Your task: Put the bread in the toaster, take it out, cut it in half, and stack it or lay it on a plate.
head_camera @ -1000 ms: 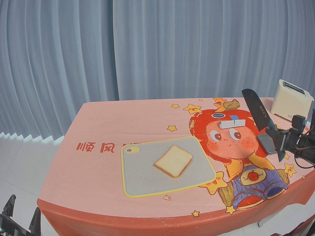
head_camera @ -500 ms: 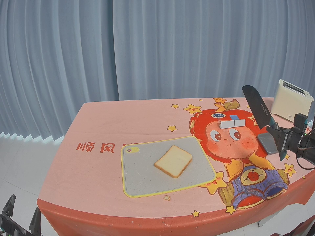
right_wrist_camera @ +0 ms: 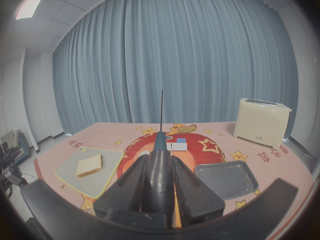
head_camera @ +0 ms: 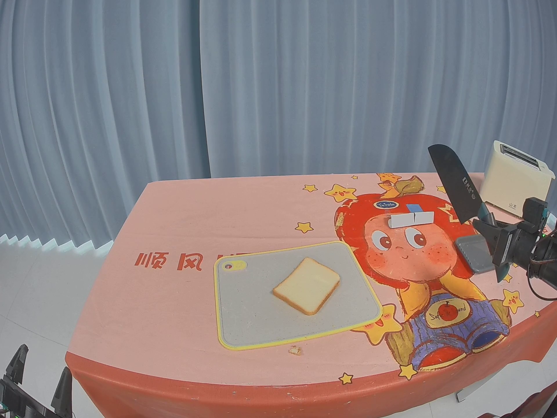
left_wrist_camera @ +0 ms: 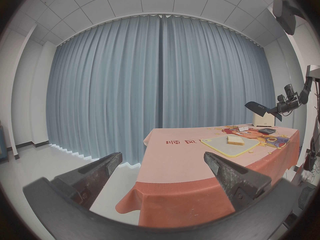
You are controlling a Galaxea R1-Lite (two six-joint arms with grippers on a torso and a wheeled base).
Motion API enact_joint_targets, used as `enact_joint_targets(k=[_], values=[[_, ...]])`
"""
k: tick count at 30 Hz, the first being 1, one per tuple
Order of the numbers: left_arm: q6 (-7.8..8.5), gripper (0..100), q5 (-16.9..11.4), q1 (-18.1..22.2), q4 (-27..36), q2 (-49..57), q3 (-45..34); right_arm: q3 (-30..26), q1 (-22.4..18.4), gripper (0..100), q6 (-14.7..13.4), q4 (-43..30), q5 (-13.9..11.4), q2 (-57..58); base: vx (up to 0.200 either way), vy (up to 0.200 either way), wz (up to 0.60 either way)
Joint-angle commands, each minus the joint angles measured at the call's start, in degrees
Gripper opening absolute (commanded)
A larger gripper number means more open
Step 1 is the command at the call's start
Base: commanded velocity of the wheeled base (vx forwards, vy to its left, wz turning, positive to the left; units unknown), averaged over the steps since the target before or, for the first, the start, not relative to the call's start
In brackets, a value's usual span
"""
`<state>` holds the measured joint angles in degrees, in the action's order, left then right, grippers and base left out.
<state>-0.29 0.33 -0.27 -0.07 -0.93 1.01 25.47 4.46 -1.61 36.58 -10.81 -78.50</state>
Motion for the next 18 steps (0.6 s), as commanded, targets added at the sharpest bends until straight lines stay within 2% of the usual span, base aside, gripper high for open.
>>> enact_joint_targets(k=[1,18], values=[[-0.06,100,0.0,0.0,0.0,0.1,-1.0,-0.2,1.3,0,-0.1,-0.2,-0.1,2.8,0.0,0.0,0.0],[-0.06,100,0.0,0.0,0.0,0.1,-1.0,-4.1,14.3,0,0.1,-0.2,0.1,5.9,0.0,0.0,0.0]])
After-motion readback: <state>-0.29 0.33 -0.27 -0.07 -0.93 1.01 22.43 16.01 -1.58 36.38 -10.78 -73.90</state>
